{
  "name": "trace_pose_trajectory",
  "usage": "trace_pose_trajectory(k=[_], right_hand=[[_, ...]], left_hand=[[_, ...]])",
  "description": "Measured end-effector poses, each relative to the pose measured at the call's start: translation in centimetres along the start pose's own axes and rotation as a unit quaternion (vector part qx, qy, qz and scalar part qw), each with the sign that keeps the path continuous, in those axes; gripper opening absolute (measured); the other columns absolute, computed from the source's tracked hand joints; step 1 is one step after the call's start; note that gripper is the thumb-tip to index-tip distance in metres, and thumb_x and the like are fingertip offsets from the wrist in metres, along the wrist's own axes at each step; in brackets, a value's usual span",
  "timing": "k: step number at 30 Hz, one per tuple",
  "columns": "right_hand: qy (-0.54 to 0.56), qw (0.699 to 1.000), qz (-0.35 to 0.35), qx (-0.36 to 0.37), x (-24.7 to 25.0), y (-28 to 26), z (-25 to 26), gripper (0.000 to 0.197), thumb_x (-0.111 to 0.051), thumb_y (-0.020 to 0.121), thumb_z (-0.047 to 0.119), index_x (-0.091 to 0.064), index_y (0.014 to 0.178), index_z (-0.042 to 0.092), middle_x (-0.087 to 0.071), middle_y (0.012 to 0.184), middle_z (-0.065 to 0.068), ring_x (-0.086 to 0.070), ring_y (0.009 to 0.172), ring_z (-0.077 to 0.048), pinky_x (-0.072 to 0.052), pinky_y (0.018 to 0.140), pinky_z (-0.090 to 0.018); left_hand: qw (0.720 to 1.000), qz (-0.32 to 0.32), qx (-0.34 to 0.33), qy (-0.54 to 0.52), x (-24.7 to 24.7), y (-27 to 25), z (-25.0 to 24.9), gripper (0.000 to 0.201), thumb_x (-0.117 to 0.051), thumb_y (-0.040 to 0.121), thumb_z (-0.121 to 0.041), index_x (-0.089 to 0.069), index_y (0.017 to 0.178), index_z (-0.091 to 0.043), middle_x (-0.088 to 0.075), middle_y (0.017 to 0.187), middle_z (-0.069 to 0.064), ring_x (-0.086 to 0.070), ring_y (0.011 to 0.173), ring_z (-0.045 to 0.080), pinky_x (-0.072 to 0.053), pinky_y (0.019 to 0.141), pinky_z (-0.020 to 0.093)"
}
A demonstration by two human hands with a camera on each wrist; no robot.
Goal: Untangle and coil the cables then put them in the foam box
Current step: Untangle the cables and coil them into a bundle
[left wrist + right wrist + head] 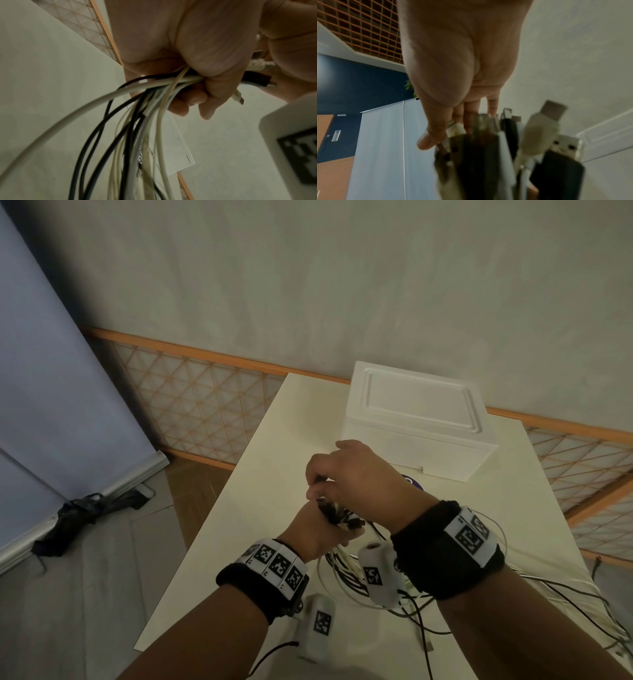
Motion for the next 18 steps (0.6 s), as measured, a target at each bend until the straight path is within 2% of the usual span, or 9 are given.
trace_pose_trajectory(k=[2,5,7,10,12,14,16,18], right_hand=[[-0.008,0.999,0.027,-0.027,0.0,-0.1,-0.2,0.017,-0.059,0.089,0.037,-0.057,0.09,0.021,-0.068,0.079,0.008,-0.057,0.074,-0.006,-0.013,0.116,-0.034],[-0.007,0.997,0.048,-0.058,-0.1,-0.2,-0.3,0.013,-0.059,0.09,0.034,-0.056,0.091,0.022,-0.068,0.08,0.008,-0.059,0.077,-0.008,-0.009,0.115,-0.032],[0.01,0.995,0.066,-0.071,-0.3,-0.3,-0.4,0.012,-0.06,0.089,0.033,-0.059,0.09,0.021,-0.066,0.079,0.01,-0.056,0.074,-0.008,-0.015,0.113,-0.032],[0.072,0.99,0.074,-0.099,-0.7,-0.4,-0.7,0.021,-0.061,0.088,0.041,-0.067,0.09,0.02,-0.069,0.085,0.009,-0.06,0.08,-0.008,-0.025,0.107,-0.027],[0.17,0.975,0.057,-0.128,-1.0,-0.7,-1.2,0.035,-0.052,0.091,0.05,-0.072,0.097,0.021,-0.071,0.097,0.007,-0.063,0.09,-0.008,-0.037,0.103,-0.029],[0.264,0.952,0.034,-0.152,-1.1,-1.3,-1.1,0.049,-0.039,0.092,0.058,-0.071,0.105,0.022,-0.069,0.105,0.006,-0.062,0.099,-0.008,-0.046,0.095,-0.029],[0.25,0.96,0.025,-0.125,-1.6,-1.6,-0.6,0.053,-0.038,0.093,0.057,-0.07,0.104,0.015,-0.069,0.109,0.001,-0.061,0.104,-0.011,-0.047,0.094,-0.033],[0.172,0.982,0.015,-0.079,-2.4,-1.7,-0.1,0.053,-0.039,0.093,0.054,-0.07,0.104,0.012,-0.066,0.12,-0.002,-0.056,0.115,-0.011,-0.042,0.102,-0.036]], left_hand=[[1.0,0.005,-0.007,0.01,-0.1,-0.1,-0.2,0.023,-0.073,0.081,-0.017,-0.057,0.066,-0.024,-0.063,0.065,-0.006,-0.06,0.052,-0.002,-0.048,0.056,0.014],[0.999,-0.004,-0.003,-0.047,0.1,-0.2,-0.3,0.023,-0.074,0.08,-0.008,-0.056,0.072,-0.019,-0.062,0.064,-0.006,-0.059,0.047,-0.002,-0.049,0.053,0.014],[0.993,-0.014,-0.015,-0.113,0.2,-0.3,-0.3,0.023,-0.075,0.078,-0.001,-0.059,0.078,-0.018,-0.063,0.061,-0.008,-0.059,0.048,0.002,-0.05,0.053,0.018],[0.99,-0.026,-0.021,-0.135,0.3,-0.4,0.1,0.019,-0.074,0.08,-0.005,-0.062,0.078,-0.019,-0.064,0.057,-0.012,-0.059,0.051,0.009,-0.05,0.055,0.021],[0.989,-0.03,-0.008,-0.142,0.2,-0.5,0.1,0.012,-0.073,0.083,-0.012,-0.064,0.077,-0.018,-0.064,0.058,-0.008,-0.059,0.053,0.01,-0.049,0.055,0.021],[0.989,-0.037,0.003,-0.146,0.5,-0.4,0.0,0.013,-0.069,0.085,-0.009,-0.063,0.074,-0.014,-0.063,0.06,0.001,-0.059,0.051,0.008,-0.046,0.054,0.02],[0.989,-0.041,-0.001,-0.143,0.8,-0.4,-0.4,0.023,-0.058,0.087,0.001,-0.059,0.067,-0.01,-0.059,0.059,0.006,-0.057,0.049,0.005,-0.045,0.053,0.02],[0.99,-0.048,-0.018,-0.131,0.9,-0.4,-0.9,0.028,-0.049,0.091,0.0,-0.057,0.068,-0.014,-0.059,0.065,0.004,-0.06,0.058,0.005,-0.049,0.061,0.024]])
Point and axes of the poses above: each hand's wrist, its own y-axis towards the middle knuckle, its own x-axis out of the back of the hand, z = x × y, the point moved 2 cm from there along y, towards the middle knuckle
